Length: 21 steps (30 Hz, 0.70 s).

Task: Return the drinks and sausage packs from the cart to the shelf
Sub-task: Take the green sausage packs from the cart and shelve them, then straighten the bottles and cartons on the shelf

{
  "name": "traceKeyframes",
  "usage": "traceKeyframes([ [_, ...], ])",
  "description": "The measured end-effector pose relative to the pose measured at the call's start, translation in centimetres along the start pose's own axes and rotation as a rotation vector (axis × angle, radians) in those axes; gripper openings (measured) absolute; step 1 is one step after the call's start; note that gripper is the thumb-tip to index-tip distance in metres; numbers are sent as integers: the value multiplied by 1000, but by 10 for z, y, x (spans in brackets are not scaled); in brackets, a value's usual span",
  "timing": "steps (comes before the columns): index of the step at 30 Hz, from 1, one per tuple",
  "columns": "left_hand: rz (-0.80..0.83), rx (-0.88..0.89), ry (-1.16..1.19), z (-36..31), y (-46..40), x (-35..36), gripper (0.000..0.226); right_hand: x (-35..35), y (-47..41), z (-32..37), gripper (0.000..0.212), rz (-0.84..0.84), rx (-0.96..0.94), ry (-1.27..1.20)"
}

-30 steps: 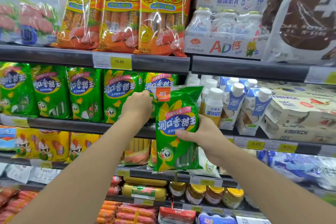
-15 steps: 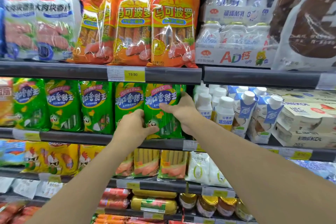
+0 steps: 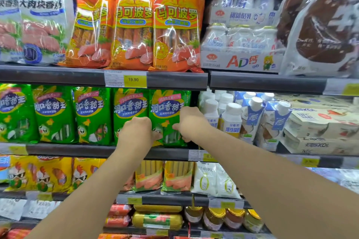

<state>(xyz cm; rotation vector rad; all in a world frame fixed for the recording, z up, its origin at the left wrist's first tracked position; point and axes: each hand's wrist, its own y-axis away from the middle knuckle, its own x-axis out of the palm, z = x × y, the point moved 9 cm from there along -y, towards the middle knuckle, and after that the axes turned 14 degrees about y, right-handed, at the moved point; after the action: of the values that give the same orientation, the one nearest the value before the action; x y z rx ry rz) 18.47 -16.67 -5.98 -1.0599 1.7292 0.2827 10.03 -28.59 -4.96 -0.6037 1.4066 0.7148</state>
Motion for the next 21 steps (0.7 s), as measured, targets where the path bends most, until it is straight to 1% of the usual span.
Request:
traceKeyframes([
  [1, 33, -12, -33, 0, 0, 2, 54, -2, 1, 1, 23, -24, -5, 19],
  [2, 60, -19, -58, 0, 0, 3, 55, -3, 2, 1, 22, -45, -5, 20],
  [5, 99, -26, -110, 2, 3, 6, 56, -2, 12, -1, 28, -59, 2, -13],
  [8, 86, 17, -147, 3, 12, 4, 55, 9, 32, -17, 38, 2, -30, -256],
  [10, 13, 112, -121, -4, 19, -1, 51, 12, 48, -38, 41, 24, -59, -372],
  [12, -45, 247, -4, -20, 27, -2, 46, 13, 63, -70, 37, 3, -43, -429],
  [14, -47, 349, 175, -40, 37, 5, 38, 14, 74, -104, 34, -53, 3, -458],
  [15, -32, 372, 274, -51, 41, 10, 34, 17, 78, -122, 34, -92, 39, -458],
  [17, 27, 363, 438, -67, 47, 25, 32, 26, 83, -153, 31, -174, 125, -471],
  [19, 91, 315, 520, -78, 47, 45, 43, 37, 86, -178, 27, -230, 206, -523],
  [21, 109, 275, 581, -84, 46, 59, 53, 43, 86, -192, 27, -258, 240, -558],
])
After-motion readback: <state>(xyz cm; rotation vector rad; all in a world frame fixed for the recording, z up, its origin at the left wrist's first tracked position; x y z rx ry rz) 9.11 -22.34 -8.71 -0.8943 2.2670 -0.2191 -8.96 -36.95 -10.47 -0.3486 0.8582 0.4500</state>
